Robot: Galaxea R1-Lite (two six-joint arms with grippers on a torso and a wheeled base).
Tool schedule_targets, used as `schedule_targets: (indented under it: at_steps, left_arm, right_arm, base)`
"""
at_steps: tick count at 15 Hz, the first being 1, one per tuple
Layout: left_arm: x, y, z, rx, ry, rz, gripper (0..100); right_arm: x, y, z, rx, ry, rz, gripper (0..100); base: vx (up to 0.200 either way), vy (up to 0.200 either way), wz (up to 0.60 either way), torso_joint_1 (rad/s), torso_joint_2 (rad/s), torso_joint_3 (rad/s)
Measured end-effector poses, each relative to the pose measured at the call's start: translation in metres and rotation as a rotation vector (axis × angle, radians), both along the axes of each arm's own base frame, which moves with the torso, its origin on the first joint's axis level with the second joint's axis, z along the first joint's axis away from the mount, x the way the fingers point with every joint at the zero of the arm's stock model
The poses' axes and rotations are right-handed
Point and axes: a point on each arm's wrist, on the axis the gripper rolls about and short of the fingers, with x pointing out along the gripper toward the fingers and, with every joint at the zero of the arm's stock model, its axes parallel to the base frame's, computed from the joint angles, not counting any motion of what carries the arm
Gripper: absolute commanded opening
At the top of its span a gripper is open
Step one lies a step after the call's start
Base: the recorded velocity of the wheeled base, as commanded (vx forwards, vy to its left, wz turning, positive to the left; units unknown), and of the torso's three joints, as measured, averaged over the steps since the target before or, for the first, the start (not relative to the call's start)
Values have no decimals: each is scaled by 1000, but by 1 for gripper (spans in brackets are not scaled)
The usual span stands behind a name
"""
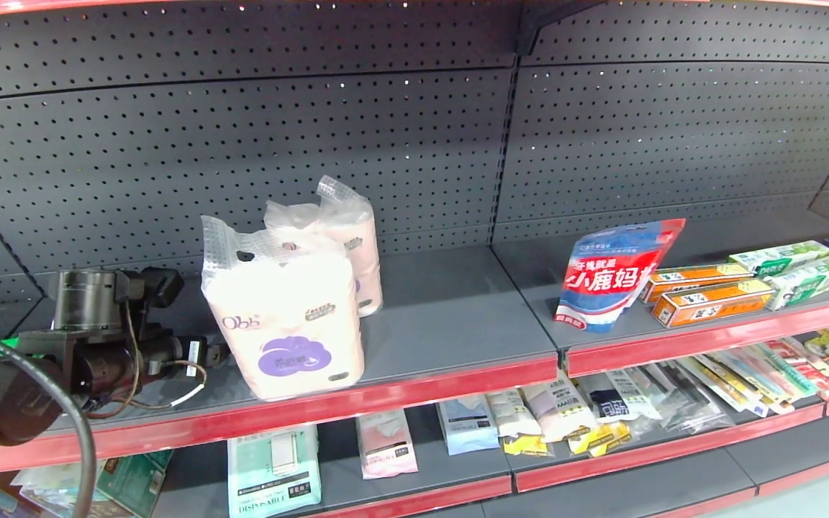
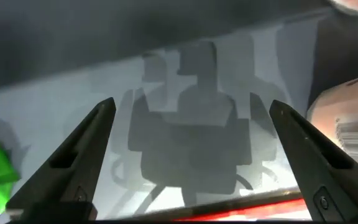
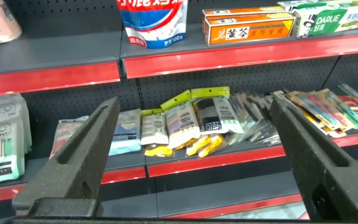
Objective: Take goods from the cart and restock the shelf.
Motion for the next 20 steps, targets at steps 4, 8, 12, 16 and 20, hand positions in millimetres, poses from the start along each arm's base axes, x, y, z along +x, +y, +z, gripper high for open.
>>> schedule_targets:
  at_steps: [4,8,12,16,20]
  left_arm:
    - [4,-8,-7,0,6,-28,100]
    - [5,-14,-10,0,17,-47,100]
    - [5,-21,-11,0,20,-71,100]
    - [6,-26,-11,0,17,-86,100]
    - [6,-30,-11,0,17,-100,100]
  right_arm:
    - [0,0,0,0,0,-1,100]
    - [0,0,0,0,0,0,100]
    - [0,0,0,0,0,0,100]
    - [0,0,0,0,0,0,100]
    - [0,0,0,0,0,-1,100]
  base:
    - [0,0,0,0,0,0]
    - [0,0,0,0,0,0]
    - [0,0,0,0,0,0]
    - [0,0,0,0,0,0]
    - [0,0,0,0,0,0]
